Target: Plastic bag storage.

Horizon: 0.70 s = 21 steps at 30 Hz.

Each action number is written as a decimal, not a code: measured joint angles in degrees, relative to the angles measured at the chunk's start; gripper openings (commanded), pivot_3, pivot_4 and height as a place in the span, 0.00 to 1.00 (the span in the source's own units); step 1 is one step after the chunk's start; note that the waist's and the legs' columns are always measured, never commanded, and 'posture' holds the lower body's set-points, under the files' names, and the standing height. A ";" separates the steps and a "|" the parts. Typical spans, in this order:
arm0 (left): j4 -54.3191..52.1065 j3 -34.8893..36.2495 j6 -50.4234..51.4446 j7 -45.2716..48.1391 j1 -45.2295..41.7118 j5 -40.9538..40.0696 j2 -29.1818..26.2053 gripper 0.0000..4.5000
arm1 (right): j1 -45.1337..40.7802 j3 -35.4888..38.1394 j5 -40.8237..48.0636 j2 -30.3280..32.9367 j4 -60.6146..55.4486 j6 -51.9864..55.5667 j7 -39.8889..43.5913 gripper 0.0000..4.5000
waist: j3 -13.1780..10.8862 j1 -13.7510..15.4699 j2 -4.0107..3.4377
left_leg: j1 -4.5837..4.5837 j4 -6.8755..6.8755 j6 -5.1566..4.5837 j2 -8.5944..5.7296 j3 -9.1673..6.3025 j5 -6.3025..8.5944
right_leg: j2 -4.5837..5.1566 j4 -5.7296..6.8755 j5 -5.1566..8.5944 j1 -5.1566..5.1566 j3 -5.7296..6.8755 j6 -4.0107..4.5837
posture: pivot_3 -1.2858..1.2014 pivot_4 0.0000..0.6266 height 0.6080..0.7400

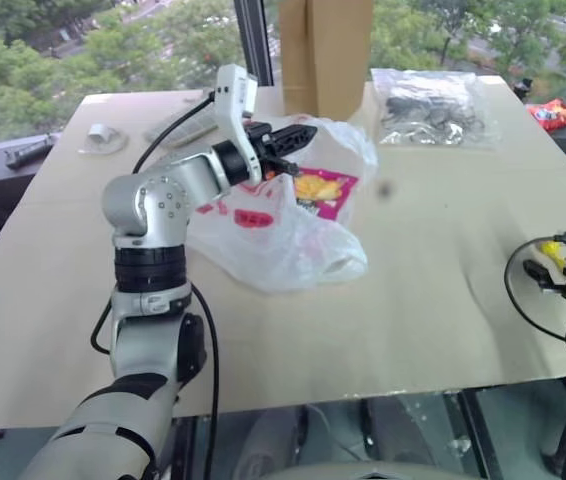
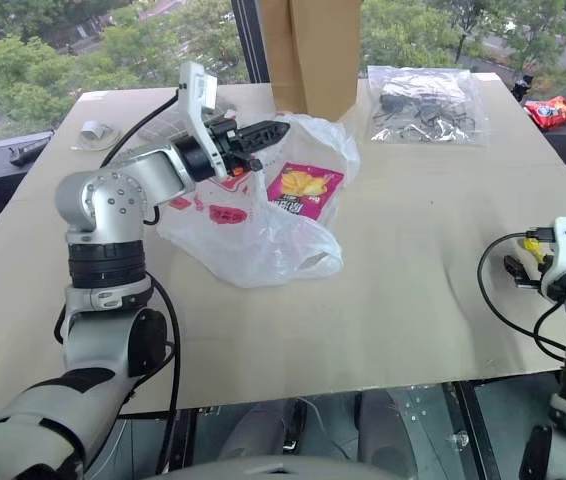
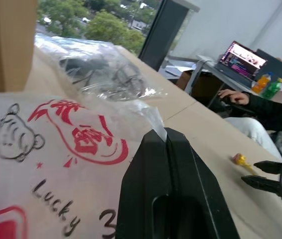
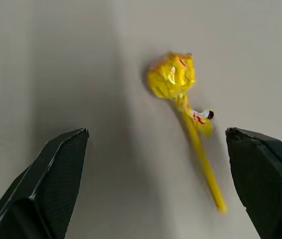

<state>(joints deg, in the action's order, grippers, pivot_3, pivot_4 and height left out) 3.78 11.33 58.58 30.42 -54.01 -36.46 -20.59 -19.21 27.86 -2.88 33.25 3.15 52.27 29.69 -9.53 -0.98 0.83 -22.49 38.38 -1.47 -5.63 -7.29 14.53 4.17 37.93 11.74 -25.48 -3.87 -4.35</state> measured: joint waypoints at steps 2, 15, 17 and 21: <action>0.00 -0.01 0.00 -0.35 0.01 -0.22 -0.15 0.00 | -1.76 -0.62 1.08 0.46 4.60 -3.46 -0.59 0.53 | 0.01 0.02 0.02 | 0.02 0.01 0.00 0.00 -0.01 0.00 | -0.01 -0.03 -0.02 0.04 0.00 -0.02 | 0.52 0.24 1.00; -2.12 1.41 0.57 -1.91 0.77 -2.07 -2.35 0.00 | 5.92 -3.20 14.14 -0.67 -12.25 1.80 1.71 0.01 | -0.03 -0.69 -0.02 | 0.47 -0.09 -0.01 0.13 -0.17 0.02 | -0.10 -0.24 -0.01 0.56 0.11 -0.04 | 0.52 0.24 1.00; -2.13 1.29 0.77 -1.70 0.75 -2.08 -2.56 0.00 | 4.15 -6.69 19.22 -4.17 -22.36 5.42 2.42 0.01 | -0.03 -1.65 -0.03 | 0.52 -0.09 -0.05 0.25 -0.12 0.06 | -0.16 -0.24 0.00 0.58 0.09 -0.05 | 0.52 0.24 1.00; -2.09 -0.51 0.90 -0.54 0.75 -2.10 -3.01 0.00 | -5.58 -16.08 24.66 -10.81 -31.23 9.74 0.54 0.01 | -0.05 -1.48 -0.03 | 0.58 -0.07 -0.16 0.27 -0.18 0.12 | -0.24 -0.24 -0.03 0.62 0.19 -0.02 | 0.52 0.24 1.00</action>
<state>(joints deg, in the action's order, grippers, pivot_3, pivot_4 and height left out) 1.69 10.82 59.47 29.88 -53.27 -38.56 -23.60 -24.79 11.77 21.78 22.44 -28.08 62.01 30.22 -9.58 -2.46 0.80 -21.91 38.31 -1.63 -5.36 -7.47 14.65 3.93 37.68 11.72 -24.85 -3.68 -4.37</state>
